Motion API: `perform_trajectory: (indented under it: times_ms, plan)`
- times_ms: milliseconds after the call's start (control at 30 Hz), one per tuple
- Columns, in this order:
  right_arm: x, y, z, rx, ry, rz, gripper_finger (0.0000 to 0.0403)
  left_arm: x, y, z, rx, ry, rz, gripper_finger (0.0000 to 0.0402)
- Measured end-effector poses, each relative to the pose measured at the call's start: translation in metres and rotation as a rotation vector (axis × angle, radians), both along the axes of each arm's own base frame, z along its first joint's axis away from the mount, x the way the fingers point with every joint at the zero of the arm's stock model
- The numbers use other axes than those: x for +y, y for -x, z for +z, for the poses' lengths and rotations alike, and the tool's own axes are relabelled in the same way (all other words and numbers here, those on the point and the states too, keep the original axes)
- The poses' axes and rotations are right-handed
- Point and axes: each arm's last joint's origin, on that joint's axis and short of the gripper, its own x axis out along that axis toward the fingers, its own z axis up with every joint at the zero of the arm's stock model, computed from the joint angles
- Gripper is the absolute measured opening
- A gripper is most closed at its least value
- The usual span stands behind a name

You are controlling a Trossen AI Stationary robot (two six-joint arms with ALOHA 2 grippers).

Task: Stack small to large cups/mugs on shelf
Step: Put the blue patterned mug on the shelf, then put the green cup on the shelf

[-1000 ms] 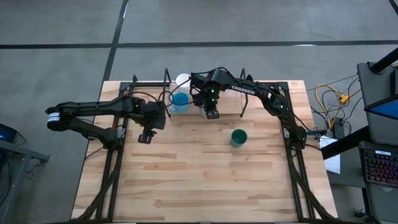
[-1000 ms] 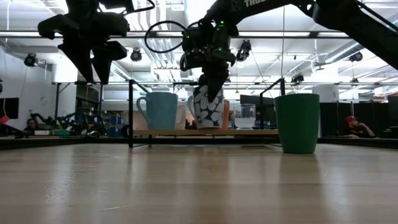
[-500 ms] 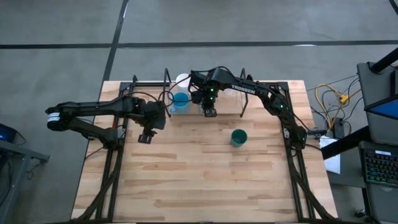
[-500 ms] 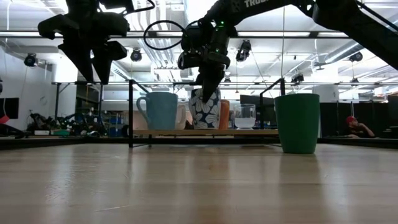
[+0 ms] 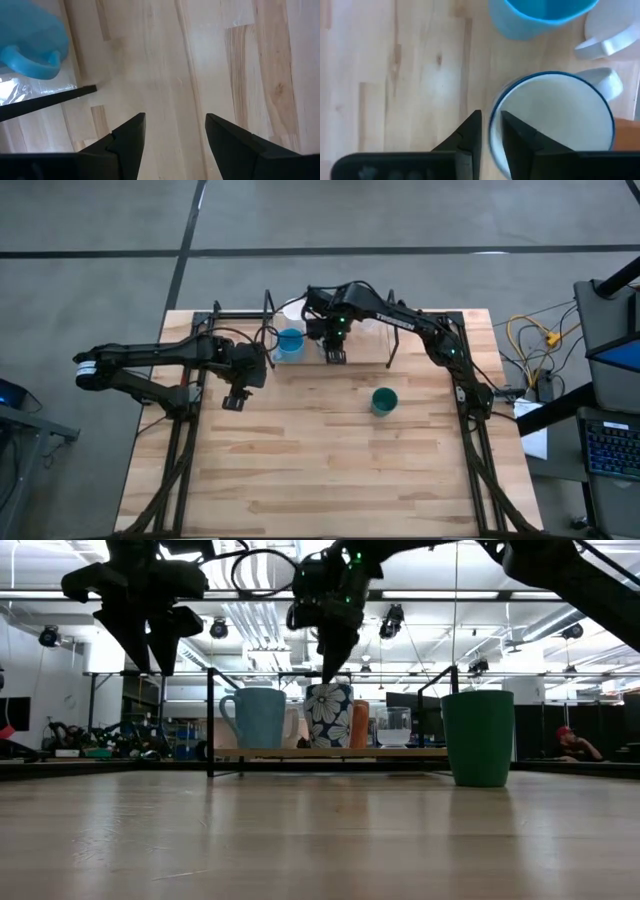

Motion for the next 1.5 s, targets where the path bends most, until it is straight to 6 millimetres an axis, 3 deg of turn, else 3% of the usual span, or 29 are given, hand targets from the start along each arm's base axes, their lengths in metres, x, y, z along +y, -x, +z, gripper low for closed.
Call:
perform_trajectory:
  times_ms: [233,467,567,700,867,1067,1200,1333,1500]
  plan:
    - [0.015,0.013,0.030,-0.010,-0.003,-0.023,0.0102,0.000,0.000,0.000,0.001,-0.006,0.005,0.0192]
    - [0.035,0.042,0.063,0.048,-0.058,-0.164,0.0154,0.002,0.002,-0.001,0.021,-0.074,0.033,0.0193]
    - [0.047,0.046,0.071,0.035,-0.082,-0.211,0.0175,0.002,0.004,-0.001,0.021,-0.070,0.049,0.0193]
    - [0.072,0.049,0.071,0.056,-0.138,-0.179,0.0198,0.002,0.009,-0.002,0.051,-0.071,0.099,0.0192]
    - [0.104,0.060,0.052,0.180,-0.156,-0.163,0.0215,0.001,0.017,-0.001,0.049,-0.068,0.132,0.0193]
    - [0.129,0.094,0.019,0.364,-0.125,-0.211,0.0232,-0.001,0.026,0.008,-0.014,-0.069,0.141,0.0193]
    - [0.139,0.122,0.010,0.402,-0.088,-0.256,0.0243,-0.001,0.028,0.014,-0.080,-0.080,0.126,0.0193]
    - [0.155,0.147,0.012,0.338,-0.098,-0.286,0.0254,0.000,0.018,0.018,-0.134,-0.110,0.070,0.0193]
    - [0.178,0.188,0.027,0.248,-0.127,-0.323,0.0263,0.006,-0.017,0.019,-0.165,-0.162,-0.042,0.0192]
